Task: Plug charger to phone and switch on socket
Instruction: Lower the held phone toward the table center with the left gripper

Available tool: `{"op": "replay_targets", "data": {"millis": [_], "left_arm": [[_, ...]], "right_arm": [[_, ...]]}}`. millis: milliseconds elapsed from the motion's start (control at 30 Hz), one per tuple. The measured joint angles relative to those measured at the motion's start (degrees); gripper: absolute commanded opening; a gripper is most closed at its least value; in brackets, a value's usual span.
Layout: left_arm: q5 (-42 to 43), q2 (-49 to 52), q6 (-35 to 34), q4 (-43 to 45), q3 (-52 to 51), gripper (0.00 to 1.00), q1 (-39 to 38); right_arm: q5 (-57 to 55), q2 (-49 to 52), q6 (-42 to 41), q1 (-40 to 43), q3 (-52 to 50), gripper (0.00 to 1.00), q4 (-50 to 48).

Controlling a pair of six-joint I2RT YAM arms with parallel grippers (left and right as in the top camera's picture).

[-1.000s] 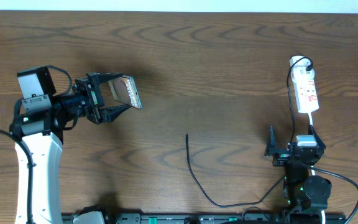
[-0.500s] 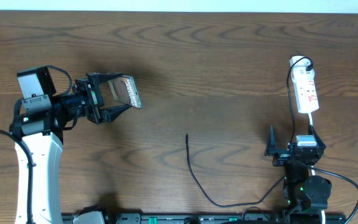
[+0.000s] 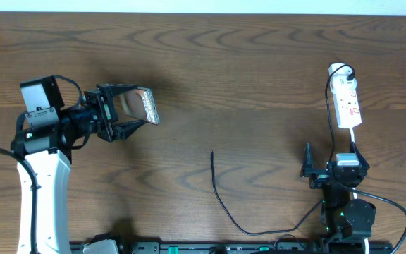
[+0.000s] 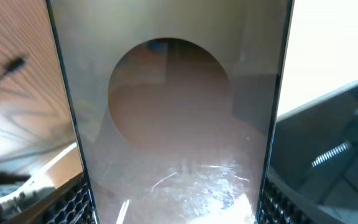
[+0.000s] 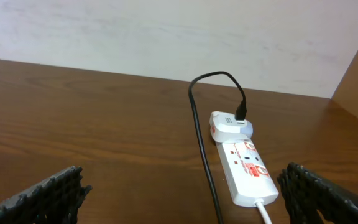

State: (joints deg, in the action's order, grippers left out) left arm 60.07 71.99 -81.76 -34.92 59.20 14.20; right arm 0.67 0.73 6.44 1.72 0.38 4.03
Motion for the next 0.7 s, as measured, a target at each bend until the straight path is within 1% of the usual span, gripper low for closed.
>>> {"op": "replay_targets", "data": {"millis": [100,333,467,600,700], "left_arm": [[-4.3,0.0,2.1,-1.9,0.0,0.07,0.0],[-21.2,0.0,8.2,-9.8,0.0,0.08,0.0],[-28.9,0.6,11.5,-13.0,0.0,0.07,-0.2],[-37.4,3.0,13.2,-16.1,0.0,0.08,-1.5],[-41.4,5.1,13.7,-16.7,0.0,0.08,-2.8]], "right_arm": [[0.0,0.0,0.0,0.0,0.0,0.99,0.0],[0.0,0.0,0.0,0.0,0.0,0.99,0.0],[0.0,0.0,0.0,0.0,0.0,0.99,0.0],[0.0,0.0,0.0,0.0,0.0,0.99,0.0],[0.0,0.0,0.0,0.0,0.0,0.99,0.0]]}}
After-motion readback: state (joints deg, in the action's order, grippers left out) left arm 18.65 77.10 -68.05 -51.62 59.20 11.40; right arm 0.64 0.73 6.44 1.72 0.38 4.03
